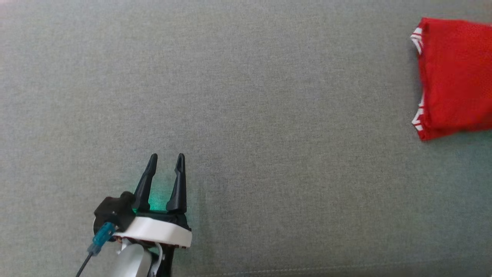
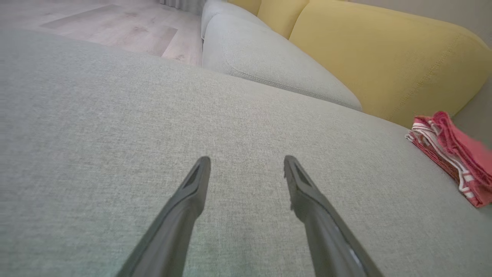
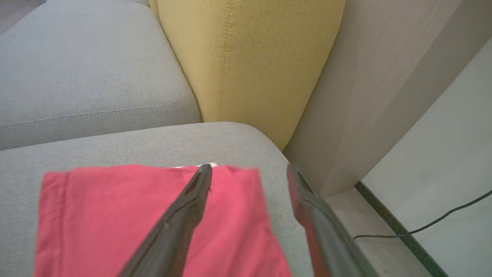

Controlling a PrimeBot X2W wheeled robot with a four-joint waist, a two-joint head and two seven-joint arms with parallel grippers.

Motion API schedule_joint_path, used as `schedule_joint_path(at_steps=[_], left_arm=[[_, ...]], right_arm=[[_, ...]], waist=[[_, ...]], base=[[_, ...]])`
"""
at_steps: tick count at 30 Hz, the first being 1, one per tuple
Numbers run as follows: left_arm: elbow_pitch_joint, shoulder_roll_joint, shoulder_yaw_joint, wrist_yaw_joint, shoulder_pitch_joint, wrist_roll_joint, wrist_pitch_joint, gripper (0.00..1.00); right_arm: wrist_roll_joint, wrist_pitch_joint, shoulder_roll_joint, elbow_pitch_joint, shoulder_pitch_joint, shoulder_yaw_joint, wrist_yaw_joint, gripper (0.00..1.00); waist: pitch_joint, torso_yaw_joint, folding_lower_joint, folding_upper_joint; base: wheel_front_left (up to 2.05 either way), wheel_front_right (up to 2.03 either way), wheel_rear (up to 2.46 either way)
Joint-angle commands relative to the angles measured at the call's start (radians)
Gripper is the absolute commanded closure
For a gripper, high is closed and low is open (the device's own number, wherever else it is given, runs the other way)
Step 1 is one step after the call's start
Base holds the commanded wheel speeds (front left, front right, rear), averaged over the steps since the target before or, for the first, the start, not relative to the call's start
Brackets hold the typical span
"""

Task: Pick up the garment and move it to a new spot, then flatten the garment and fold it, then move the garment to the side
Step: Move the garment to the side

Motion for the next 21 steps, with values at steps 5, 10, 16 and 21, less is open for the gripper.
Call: schedule_joint_path(at_steps=[5, 10, 16, 21], left_arm=[[-0.010, 0.014, 0.035, 0.003, 0.002, -0.002, -0.012, 0.00], [-0.011, 0.024, 0.044, 0.012, 0.022, -0.009, -0.011, 0.00], [-0.015, 0.034, 0.069, 0.038, 0.055, -0.024, -0.010, 0.00], [-0.019, 0.039, 0.095, 0.062, 0.090, -0.041, -0.011, 0.00]], right_arm=[[-0.026, -0.076, 0.041, 0.013, -0.001, 0.031, 0.007, 0.00], [-0.003, -0.129, 0.057, 0.043, -0.006, 0.131, 0.007, 0.00], [0.061, -0.192, 0.089, 0.013, 0.045, 0.269, 0.007, 0.00], [0.103, -0.242, 0.142, -0.042, 0.141, 0.336, 0.007, 0.00]], waist=[[-0.047, -0.015, 0.0000, 0.0000], [-0.097, -0.035, 0.0000, 0.0000], [-0.174, -0.046, 0.0000, 0.0000], [-0.245, -0.041, 0.0000, 0.0000]], base=[[0.00, 0.00, 0.00], [0.00, 0.00, 0.00], [0.00, 0.00, 0.00], [0.00, 0.00, 0.00]])
